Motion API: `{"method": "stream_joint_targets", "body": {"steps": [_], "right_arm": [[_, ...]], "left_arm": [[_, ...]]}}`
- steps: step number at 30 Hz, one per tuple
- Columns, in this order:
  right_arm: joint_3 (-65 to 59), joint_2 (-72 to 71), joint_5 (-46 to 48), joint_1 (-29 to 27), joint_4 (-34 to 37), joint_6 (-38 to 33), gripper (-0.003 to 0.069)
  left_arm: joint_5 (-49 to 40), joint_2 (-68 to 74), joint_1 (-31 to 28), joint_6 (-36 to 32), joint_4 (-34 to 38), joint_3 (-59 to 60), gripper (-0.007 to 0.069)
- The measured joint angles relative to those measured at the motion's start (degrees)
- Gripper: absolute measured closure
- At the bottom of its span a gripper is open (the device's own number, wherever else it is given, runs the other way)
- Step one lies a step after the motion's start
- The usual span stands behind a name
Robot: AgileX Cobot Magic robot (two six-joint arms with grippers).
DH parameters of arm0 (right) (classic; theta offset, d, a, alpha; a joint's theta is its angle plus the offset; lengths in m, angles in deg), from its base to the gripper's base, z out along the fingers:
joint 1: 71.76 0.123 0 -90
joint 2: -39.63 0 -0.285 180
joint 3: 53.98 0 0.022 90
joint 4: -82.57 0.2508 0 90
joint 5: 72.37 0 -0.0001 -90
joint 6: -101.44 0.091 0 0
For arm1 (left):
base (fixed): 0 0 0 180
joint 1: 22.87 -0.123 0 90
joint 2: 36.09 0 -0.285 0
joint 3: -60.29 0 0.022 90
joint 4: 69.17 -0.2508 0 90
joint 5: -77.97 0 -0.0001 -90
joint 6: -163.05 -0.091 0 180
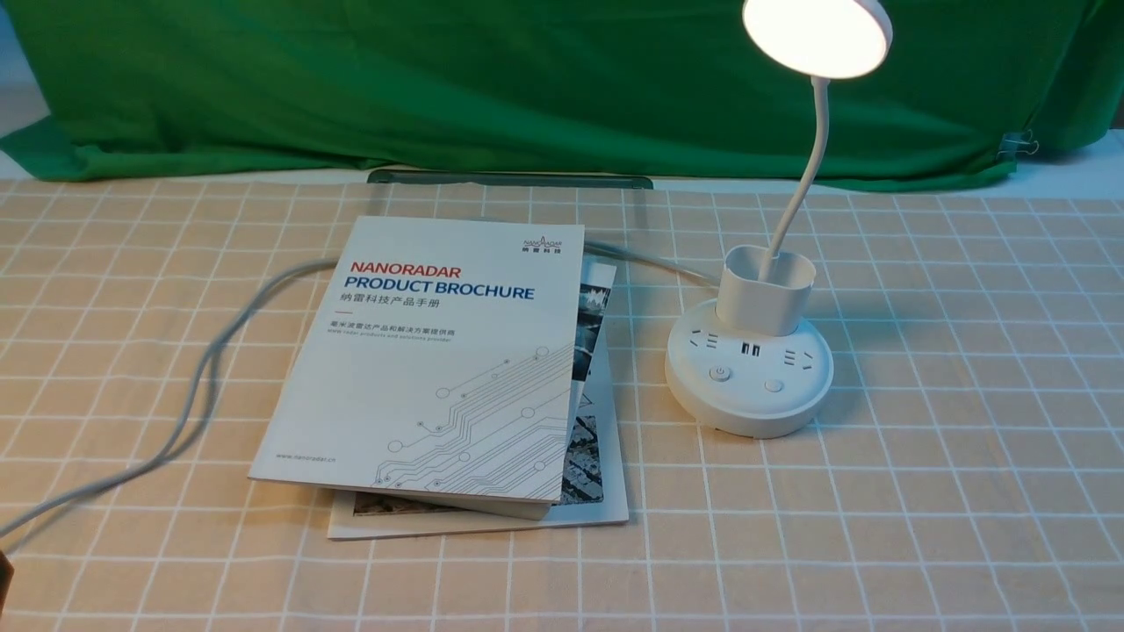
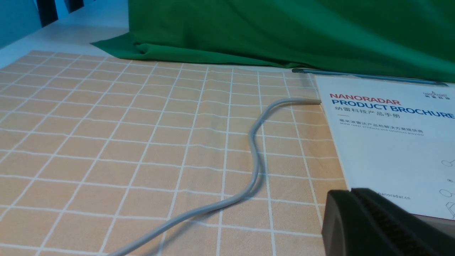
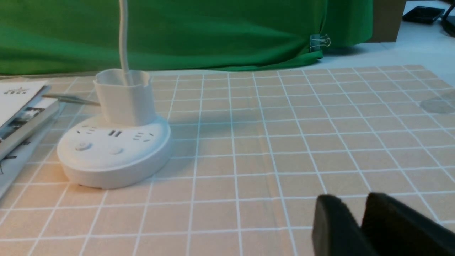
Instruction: Turn on the table lamp on the light coffee tablecloth with your hand.
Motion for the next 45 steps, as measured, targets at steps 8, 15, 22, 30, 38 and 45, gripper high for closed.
{"method": "stream_joint_targets", "body": {"steps": [8, 15, 22, 30, 38, 45], "right_arm": [[0.00, 0.00, 0.00, 0.00, 0.00, 0.00, 0.0447], [0.00, 0.00, 0.00, 0.00, 0.05, 0.01, 0.0431], [0.00, 0.00, 0.00, 0.00, 0.05, 0.01, 0.0422], [0.00, 0.00, 0.00, 0.00, 0.11, 0.01, 0.0422], [0.00, 0.00, 0.00, 0.00, 0.11, 0.01, 0.0422], [0.00, 0.00, 0.00, 0.00, 0.13, 0.01, 0.0422]], "left_arm": [[0.00, 0.00, 0.00, 0.00, 0.00, 0.00, 0.0603], [0.00, 0.00, 0.00, 0.00, 0.00, 0.00, 0.0603], [0.00, 0.00, 0.00, 0.00, 0.00, 0.00, 0.0603], [0.00, 0.00, 0.00, 0.00, 0.00, 0.00, 0.0603], [0.00, 0.00, 0.00, 0.00, 0.00, 0.00, 0.0603], [0.00, 0.00, 0.00, 0.00, 0.00, 0.00, 0.0603]]}}
